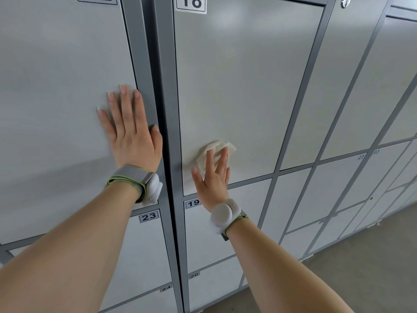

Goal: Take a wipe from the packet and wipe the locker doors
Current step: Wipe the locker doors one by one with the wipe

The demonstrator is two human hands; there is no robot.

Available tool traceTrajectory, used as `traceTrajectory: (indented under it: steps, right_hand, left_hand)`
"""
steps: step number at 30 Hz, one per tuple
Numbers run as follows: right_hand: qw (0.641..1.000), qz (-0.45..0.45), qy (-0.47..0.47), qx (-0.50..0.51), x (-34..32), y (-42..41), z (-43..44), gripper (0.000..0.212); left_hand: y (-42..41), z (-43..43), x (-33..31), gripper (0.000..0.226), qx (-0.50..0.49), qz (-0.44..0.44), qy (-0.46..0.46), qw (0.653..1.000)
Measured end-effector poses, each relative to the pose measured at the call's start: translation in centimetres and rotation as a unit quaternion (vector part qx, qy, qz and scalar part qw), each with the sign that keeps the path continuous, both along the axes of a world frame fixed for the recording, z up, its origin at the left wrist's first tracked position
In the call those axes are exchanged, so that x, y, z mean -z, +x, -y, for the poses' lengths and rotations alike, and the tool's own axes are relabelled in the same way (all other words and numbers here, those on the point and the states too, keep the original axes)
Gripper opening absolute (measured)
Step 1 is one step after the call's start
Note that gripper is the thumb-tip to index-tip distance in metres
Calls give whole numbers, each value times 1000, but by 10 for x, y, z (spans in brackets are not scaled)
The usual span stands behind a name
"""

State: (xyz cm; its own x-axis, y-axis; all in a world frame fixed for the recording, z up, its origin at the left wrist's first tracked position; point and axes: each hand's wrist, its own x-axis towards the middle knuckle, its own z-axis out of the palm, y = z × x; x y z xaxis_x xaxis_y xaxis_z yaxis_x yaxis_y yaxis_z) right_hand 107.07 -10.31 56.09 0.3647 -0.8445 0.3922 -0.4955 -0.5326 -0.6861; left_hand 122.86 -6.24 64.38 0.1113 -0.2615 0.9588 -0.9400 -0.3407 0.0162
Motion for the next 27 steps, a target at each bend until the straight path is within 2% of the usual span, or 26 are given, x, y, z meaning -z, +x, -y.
traceTrajectory:
  steps: [3, 6, 11, 14, 19, 22, 27]
  right_hand:
    - [999, 22, -46, -5, -24, 2, 6, 72]
    - [998, 8, -59, -6, -15, -4, 11, 66]
    - [998, 5, 54, 16, 11, -20, 14, 63]
    - [996, 29, 77, 31, -3, -24, 14, 66]
    - [999, 50, -18, 5, -39, -22, 23, 62]
    - [1000, 7, -20, 1, -22, -31, 30, 62]
    - [999, -41, 29, 7, 10, -54, 43, 64]
  left_hand:
    - [-5, 2, 0, 64, -4, -10, -6, 1000]
    - [-9, 2, 0, 65, -4, -26, -10, 1000]
    - [-18, 1, -1, 65, 15, -58, -1, 998]
    - [-28, 2, 2, 66, 33, -70, 11, 997]
    - [-42, 7, 7, 66, 70, -59, 13, 996]
    - [-49, 14, 6, 67, 73, -63, 9, 995]
    - [-64, 24, 7, 67, 82, -64, 17, 994]
